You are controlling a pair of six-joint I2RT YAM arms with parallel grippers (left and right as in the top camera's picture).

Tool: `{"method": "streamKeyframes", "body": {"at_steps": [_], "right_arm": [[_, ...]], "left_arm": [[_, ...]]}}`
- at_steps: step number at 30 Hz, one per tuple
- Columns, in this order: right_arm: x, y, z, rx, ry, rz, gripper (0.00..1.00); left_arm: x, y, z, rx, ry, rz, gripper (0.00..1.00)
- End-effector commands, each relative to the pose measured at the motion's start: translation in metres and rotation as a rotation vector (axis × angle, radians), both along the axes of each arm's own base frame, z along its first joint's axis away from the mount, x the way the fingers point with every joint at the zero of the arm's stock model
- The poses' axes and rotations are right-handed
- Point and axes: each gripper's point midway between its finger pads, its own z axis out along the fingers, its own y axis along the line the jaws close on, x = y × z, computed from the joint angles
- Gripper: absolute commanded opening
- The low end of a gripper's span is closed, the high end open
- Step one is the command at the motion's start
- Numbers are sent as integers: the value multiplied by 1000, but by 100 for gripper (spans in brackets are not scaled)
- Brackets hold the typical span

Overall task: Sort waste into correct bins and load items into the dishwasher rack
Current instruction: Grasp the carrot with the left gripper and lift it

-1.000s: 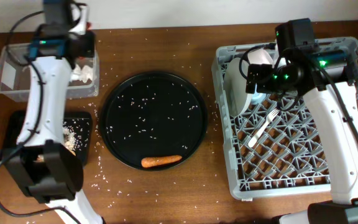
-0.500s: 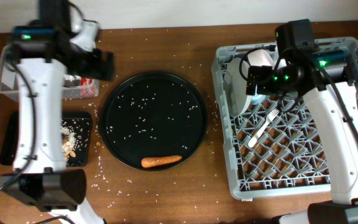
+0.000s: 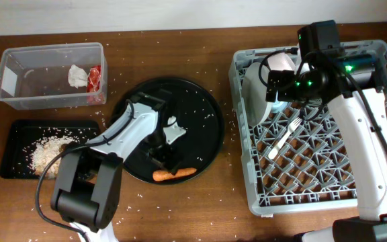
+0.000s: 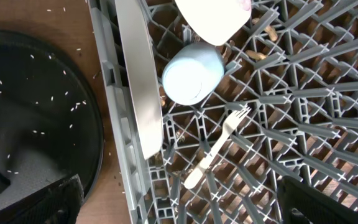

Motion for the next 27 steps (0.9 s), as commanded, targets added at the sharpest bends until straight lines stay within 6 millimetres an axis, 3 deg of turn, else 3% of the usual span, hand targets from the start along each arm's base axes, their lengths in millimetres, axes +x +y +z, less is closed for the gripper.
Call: {"method": "streamKeyframes", "body": {"at_steps": [1, 4, 9, 15, 17, 20, 22, 26, 27], "right_arm": [[-1, -1, 1, 2, -3, -3, 99], [0, -1, 1, 2, -5, -3, 99], [0, -1, 1, -1, -6, -4, 99], [0, -1, 2, -1, -6, -5, 99], [0, -1, 2, -1, -6, -5, 99], [-1, -2, 1, -2, -1, -5, 99], [-2, -2, 1, -2, 3, -5, 99], [-3, -2, 0, -2, 6, -5, 99], [-3, -2, 0, -2, 6, -5, 99]], "left_arm": [[-10, -3, -6, -29, 20, -12, 97], [-13, -5, -5, -33, 28, -18, 94], [2, -5, -14, -26, -47, -28, 91], [-9, 7, -21, 25, -21, -36, 89], [7, 13, -25, 67, -96, -48, 90], [52, 40, -25, 260, -311, 4, 91], [79, 53, -19, 341, -435, 63, 97], [93, 43, -10, 297, -469, 76, 96], [91, 34, -13, 245, -454, 82, 91]]}}
